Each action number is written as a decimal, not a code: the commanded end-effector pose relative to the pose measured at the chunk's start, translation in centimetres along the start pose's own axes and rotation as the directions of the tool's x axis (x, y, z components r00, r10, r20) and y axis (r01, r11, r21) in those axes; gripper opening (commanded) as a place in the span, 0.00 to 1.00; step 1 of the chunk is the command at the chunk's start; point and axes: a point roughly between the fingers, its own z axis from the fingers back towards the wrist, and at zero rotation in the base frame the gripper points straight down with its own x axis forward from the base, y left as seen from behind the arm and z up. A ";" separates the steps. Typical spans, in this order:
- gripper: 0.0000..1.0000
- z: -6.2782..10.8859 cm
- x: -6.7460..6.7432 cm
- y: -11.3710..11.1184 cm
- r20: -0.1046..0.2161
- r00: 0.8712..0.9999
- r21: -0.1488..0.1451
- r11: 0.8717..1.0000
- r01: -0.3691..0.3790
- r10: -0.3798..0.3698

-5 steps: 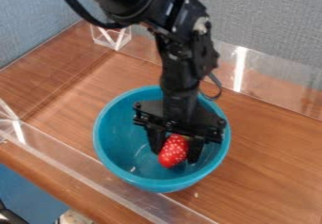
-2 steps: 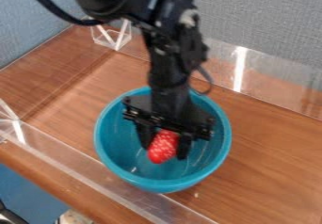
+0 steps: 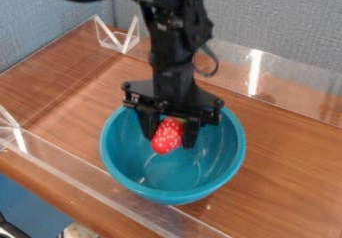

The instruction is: Remove the strawberry from inside the blue bowl and put it on the table

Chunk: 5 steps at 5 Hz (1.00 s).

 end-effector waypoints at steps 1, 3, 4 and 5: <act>0.00 2.0 2.4 0.7 0.072 0.993 -0.011 0.996 -0.089 0.090; 0.00 2.7 6.4 4.0 0.104 0.968 0.014 0.973 -0.231 0.229; 0.00 2.1 7.6 4.6 0.111 0.962 0.024 0.967 -0.252 0.248; 0.00 1.1 8.3 5.1 0.115 0.960 0.041 0.965 -0.260 0.254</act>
